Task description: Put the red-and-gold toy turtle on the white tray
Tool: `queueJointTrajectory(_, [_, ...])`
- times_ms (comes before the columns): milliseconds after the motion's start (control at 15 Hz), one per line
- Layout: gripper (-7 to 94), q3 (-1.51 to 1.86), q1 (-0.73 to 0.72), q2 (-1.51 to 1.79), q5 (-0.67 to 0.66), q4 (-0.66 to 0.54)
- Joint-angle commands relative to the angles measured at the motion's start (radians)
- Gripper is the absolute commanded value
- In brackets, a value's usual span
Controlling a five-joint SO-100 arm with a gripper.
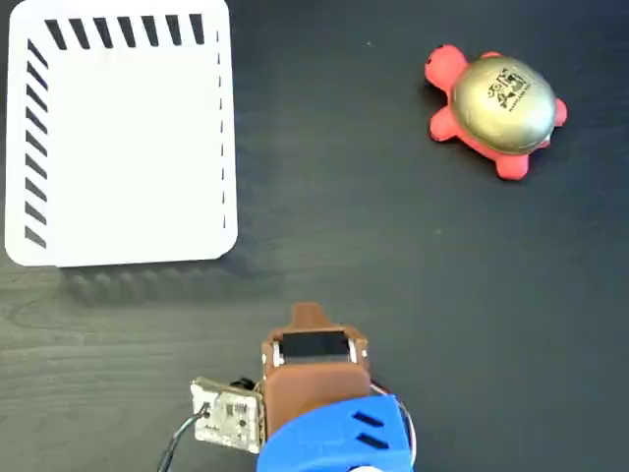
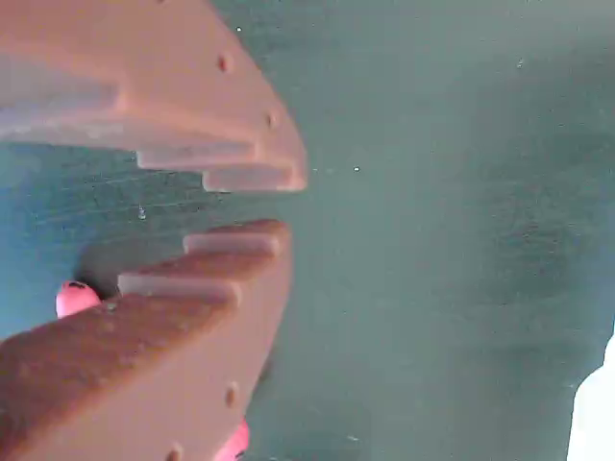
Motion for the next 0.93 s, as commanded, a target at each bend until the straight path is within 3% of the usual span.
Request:
queueJointTrajectory(0, [0, -0.005, 0.003, -0.006, 0.005, 0.017])
queueJointTrajectory(867, [0, -0.005, -0.017, -0.006, -0.014, 0.017])
